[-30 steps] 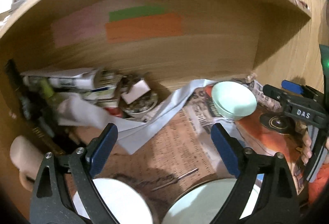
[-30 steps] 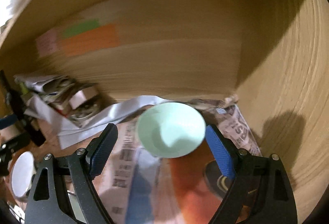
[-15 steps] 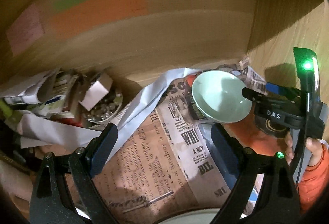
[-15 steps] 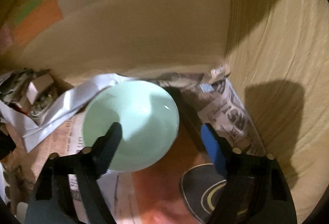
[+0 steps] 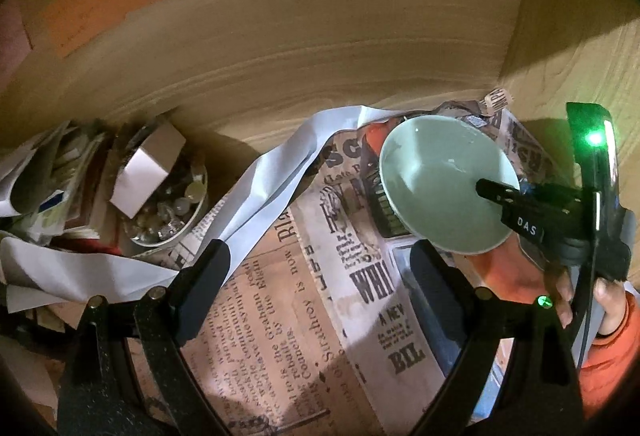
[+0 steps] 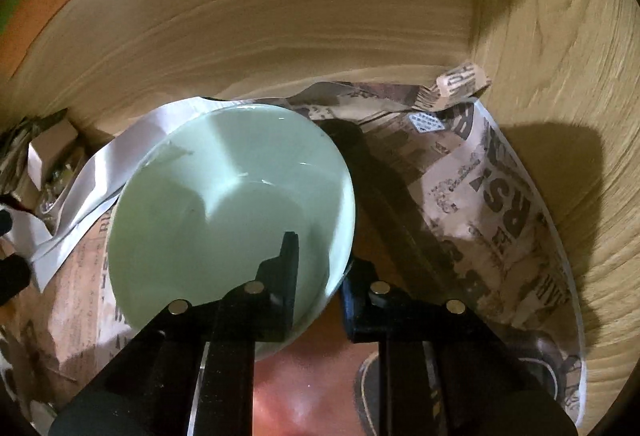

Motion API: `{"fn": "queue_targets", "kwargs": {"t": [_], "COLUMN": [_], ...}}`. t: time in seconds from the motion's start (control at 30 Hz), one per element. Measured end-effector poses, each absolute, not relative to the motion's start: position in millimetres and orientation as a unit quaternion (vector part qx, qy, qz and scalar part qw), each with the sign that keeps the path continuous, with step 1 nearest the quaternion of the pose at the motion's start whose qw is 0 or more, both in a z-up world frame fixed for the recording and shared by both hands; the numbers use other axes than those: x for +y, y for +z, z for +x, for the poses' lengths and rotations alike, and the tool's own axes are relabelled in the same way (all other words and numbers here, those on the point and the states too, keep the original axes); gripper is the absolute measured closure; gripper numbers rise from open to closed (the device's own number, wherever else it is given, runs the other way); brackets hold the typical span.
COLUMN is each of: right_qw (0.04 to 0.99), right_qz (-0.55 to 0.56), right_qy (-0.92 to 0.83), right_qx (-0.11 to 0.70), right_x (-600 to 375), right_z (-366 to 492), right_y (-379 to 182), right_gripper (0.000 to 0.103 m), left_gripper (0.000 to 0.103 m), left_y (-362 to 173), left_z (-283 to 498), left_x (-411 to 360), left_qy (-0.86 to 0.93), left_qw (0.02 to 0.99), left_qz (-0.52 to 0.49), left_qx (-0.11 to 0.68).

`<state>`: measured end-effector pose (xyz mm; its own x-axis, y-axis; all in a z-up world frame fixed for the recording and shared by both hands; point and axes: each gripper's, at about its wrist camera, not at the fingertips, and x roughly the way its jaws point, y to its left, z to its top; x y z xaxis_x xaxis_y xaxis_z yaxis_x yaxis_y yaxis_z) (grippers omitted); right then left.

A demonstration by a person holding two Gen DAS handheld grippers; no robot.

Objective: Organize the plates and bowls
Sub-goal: 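Close both tools on the mint green bowl rim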

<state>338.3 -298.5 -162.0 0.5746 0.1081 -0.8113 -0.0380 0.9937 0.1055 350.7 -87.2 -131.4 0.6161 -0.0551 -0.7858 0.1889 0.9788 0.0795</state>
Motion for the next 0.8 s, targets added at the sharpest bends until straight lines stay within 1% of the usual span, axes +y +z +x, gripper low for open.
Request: {"fn": "queue_targets", "kwargs": {"t": [0.07, 0.13, 0.3, 0.37, 0.43, 0.47, 0.5, 0.53, 0.6, 0.63, 0.67, 0.7, 0.8], "right_qw": [0.887, 0.886, 0.880, 0.877, 0.874, 0.872, 0.872, 0.872, 0.871, 0.870, 0.870, 0.870, 0.870], "right_qz": [0.035, 0.032, 0.024, 0.023, 0.019, 0.016, 0.016, 0.014, 0.013, 0.014, 0.015, 0.016, 0.017], "right_qy": [0.049, 0.062, 0.104, 0.121, 0.134, 0.143, 0.143, 0.147, 0.151, 0.153, 0.153, 0.155, 0.154], "right_qx": [0.458, 0.458, 0.463, 0.464, 0.466, 0.467, 0.467, 0.467, 0.468, 0.468, 0.469, 0.468, 0.469], "right_x": [-296.0, -293.9, -282.9, -279.9, -276.1, -272.8, -272.8, -269.9, -264.8, -264.3, -263.0, -263.2, -262.9], "right_z": [334.0, 329.2, 315.7, 310.6, 305.2, 302.7, 302.7, 301.1, 300.6, 299.8, 298.3, 301.4, 302.8], "right_y": [-160.0, -159.8, -157.7, -156.9, -156.5, -154.2, -154.2, -154.1, -158.2, -158.6, -158.6, -160.9, -160.6], "right_gripper": [0.086, 0.086, 0.086, 0.087, 0.087, 0.086, 0.086, 0.086, 0.086, 0.086, 0.086, 0.086, 0.086], "left_gripper": [0.011, 0.014, 0.026, 0.028, 0.033, 0.038, 0.045, 0.049, 0.063, 0.067, 0.074, 0.078, 0.085], "left_y": [-133.1, -135.3, -148.4, -153.8, -160.5, -164.4, -168.0, -171.6, -178.1, -180.8, -184.4, -188.5, -191.0], "left_z": [353.5, 356.4, 368.0, 371.4, 375.0, 376.9, 378.6, 380.3, 383.1, 383.5, 383.8, 384.4, 381.9], "left_x": [-88.9, -92.1, -99.9, -100.1, -99.8, -99.3, -98.7, -97.9, -96.7, -96.7, -96.4, -96.3, -100.2], "left_qy": [-0.072, -0.075, -0.080, -0.079, -0.075, -0.075, -0.076, -0.076, -0.077, -0.079, -0.081, -0.087, -0.097], "left_qw": [0.894, 0.893, 0.879, 0.875, 0.869, 0.865, 0.860, 0.855, 0.847, 0.843, 0.839, 0.834, 0.833], "left_qz": [0.076, 0.079, 0.086, 0.088, 0.089, 0.089, 0.087, 0.084, 0.077, 0.075, 0.073, 0.071, 0.076], "left_qx": [0.435, 0.437, 0.461, 0.470, 0.481, 0.489, 0.497, 0.505, 0.520, 0.526, 0.533, 0.540, 0.539]}}
